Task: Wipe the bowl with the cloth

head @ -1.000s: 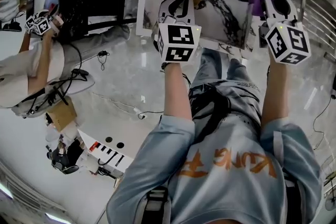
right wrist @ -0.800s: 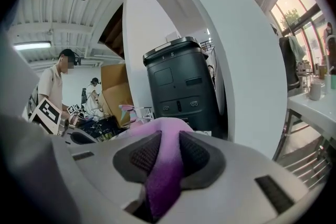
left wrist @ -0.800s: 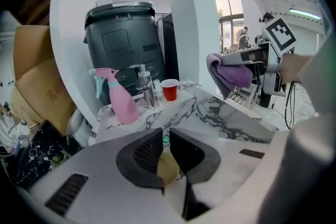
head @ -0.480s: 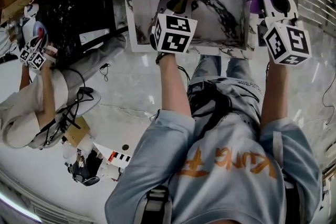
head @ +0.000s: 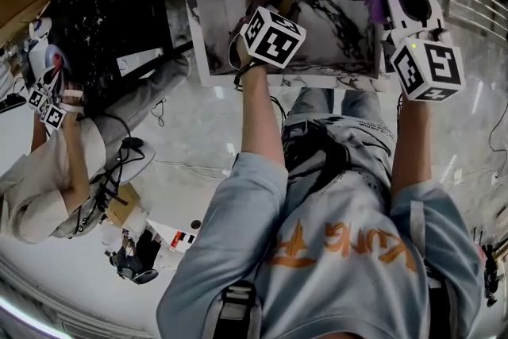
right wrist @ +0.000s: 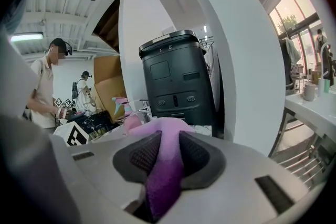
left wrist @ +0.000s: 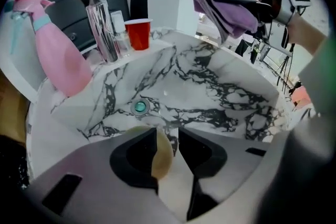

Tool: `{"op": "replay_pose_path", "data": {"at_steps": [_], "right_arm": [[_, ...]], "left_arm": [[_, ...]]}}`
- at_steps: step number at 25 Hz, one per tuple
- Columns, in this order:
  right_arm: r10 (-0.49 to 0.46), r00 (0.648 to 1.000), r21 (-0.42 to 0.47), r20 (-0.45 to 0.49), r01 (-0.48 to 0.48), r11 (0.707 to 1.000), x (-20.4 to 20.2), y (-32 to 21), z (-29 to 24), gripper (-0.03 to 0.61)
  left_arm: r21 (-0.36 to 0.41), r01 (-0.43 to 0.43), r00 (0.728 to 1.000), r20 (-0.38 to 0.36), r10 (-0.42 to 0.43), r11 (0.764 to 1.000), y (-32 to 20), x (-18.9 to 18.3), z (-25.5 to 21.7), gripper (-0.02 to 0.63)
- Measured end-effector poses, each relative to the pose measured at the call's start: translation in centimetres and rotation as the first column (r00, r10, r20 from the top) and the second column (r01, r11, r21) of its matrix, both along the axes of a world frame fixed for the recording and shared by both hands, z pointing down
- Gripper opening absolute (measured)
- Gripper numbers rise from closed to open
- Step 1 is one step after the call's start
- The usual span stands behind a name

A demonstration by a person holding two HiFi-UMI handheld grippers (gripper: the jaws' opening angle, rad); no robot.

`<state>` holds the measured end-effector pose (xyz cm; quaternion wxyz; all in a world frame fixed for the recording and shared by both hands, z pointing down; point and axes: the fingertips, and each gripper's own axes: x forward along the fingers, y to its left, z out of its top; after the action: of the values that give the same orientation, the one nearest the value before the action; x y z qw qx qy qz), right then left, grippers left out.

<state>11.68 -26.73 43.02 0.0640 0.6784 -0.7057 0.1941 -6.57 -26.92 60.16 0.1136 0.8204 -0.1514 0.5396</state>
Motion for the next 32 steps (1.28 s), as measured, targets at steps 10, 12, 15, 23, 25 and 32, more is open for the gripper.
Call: {"op": "replay_pose_path", "data": {"at_steps": [10, 12, 15, 23, 25, 32], "right_arm": [[-0.017, 1.000, -0.014, -0.011, 0.016, 1.000, -0.7, -0.3, 0.4, 0.112], [-0.019, 1.000, -0.014, -0.011, 0.019, 1.000, -0.6, -0.3, 0.4, 0.112], [-0.023, 1.000, -0.016, -0.007, 0.023, 1.000, -0.6, -0.1, 0.5, 0.112], [-0.024, 1.000, -0.015, -0.003, 0.024, 1.000, 0.1, 0.8, 0.3, 0.112], [-0.024, 1.000, -0.011, -0.003, 0.024, 1.000, 0.3, 1.1, 0.1, 0.112], [-0.047, 0.999, 0.014, -0.008, 0.047, 0.999, 0.4, 1.9, -1.3, 0.112]], "left_arm": [[-0.150, -0.015, 0.990, 0.137, 0.035, 0.989, 1.0, -0.5, 5.0, 0.146], [-0.172, -0.009, 0.987, 0.156, 0.036, 0.985, 1.4, -0.6, 5.8, 0.146], [-0.192, -0.022, 0.981, 0.187, 0.058, 0.981, 2.1, -0.8, 6.9, 0.146], [-0.151, -0.006, 0.981, 0.190, 0.035, 0.989, 1.8, -0.5, 6.9, 0.060], [-0.132, 0.003, 0.983, 0.183, 0.022, 0.991, 1.7, -0.4, 6.2, 0.049], [-0.102, 0.150, 0.989, 0.009, -0.150, 0.983, 0.8, 0.5, 2.1, 0.031]]}}
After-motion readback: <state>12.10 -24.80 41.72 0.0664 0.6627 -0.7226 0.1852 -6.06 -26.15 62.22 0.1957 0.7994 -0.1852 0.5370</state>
